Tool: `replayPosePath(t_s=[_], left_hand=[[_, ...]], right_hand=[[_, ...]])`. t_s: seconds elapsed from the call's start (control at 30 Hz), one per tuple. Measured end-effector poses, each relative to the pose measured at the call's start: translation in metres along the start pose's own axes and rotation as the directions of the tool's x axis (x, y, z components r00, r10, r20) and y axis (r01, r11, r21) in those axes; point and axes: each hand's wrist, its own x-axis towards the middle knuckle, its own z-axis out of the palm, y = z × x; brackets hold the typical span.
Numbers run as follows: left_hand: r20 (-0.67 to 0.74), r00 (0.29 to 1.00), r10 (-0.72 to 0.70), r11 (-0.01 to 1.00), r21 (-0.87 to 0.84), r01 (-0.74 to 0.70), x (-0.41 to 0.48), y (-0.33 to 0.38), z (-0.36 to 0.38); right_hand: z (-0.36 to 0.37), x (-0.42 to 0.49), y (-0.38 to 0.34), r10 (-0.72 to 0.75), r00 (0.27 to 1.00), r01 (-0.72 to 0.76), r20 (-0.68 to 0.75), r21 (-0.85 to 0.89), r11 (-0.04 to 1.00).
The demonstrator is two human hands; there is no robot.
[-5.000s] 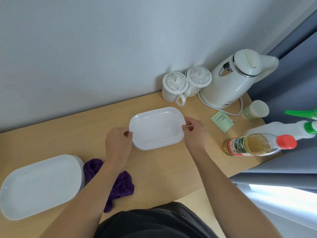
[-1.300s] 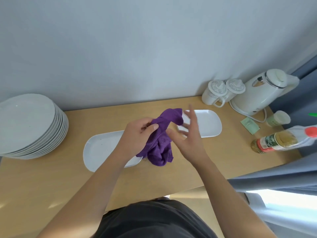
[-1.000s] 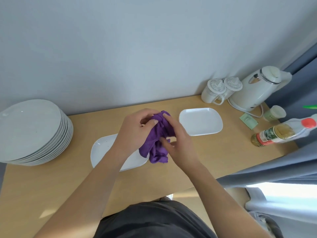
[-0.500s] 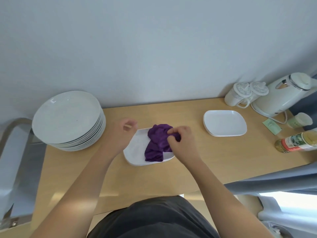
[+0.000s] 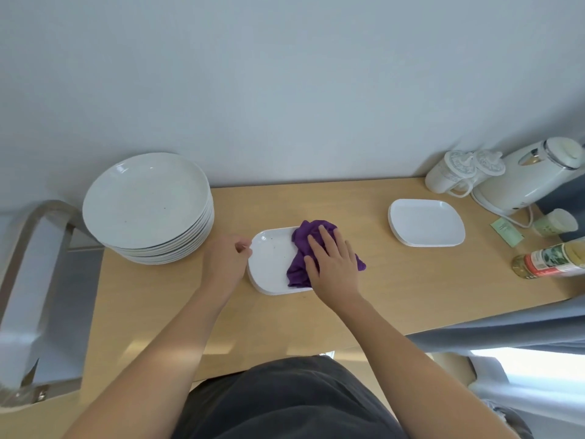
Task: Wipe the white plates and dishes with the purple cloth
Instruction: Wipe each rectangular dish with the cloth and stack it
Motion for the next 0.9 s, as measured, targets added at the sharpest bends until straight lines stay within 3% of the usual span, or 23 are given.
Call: replayPosePath(t_s=[0.17, 0.33, 0.43, 0.57, 0.67, 0.77, 0.9], left_hand=[[-0.01, 1.0, -0.002, 0.999, -0.037, 0.002, -0.001, -0.001, 0.0], [-0.014, 1.0, -0.015, 0.998, -0.06, 0.014, -0.001, -0.007, 0.005], [-0.025, 1.0, 0.002, 0.999, -0.036, -0.003, 0.0, -0.006, 0.008], [-0.037, 0.999, -0.007, 1.0, -0.015, 0.006, 0.0, -0.003, 0.007], [-0.019, 1.0, -0.01, 0.999, -0.041, 0.009, 0.0, -0.005, 0.007], [-0.004, 1.0, -0.016, 0.999, -0.043, 0.016, 0.001, -0.005, 0.006], [-0.001, 0.999, -0.032, 0.998, -0.052, 0.032, 0.004, -0.007, 0.007]], right_hand=[[0.006, 0.009, -0.027, 0.061, 0.998, -0.062, 0.01, 0.064, 0.996], [0.016, 0.0, -0.059, -0.112, 0.993, 0.107, 0.031, 0.125, 0.986], [0.017, -0.01, -0.062, -0.125, 0.992, 0.12, 0.021, 0.171, 0.978], [0.012, -0.024, -0.042, -0.042, 0.997, 0.058, -0.067, 0.253, 0.966], [0.003, -0.025, -0.017, 0.15, 0.984, -0.124, -0.099, 0.23, 0.965], [-0.004, -0.013, -0.008, 0.235, 0.971, -0.226, -0.029, 0.187, 0.956], [-0.001, 0.012, -0.025, 0.189, 0.978, -0.196, 0.089, 0.068, 0.978]])
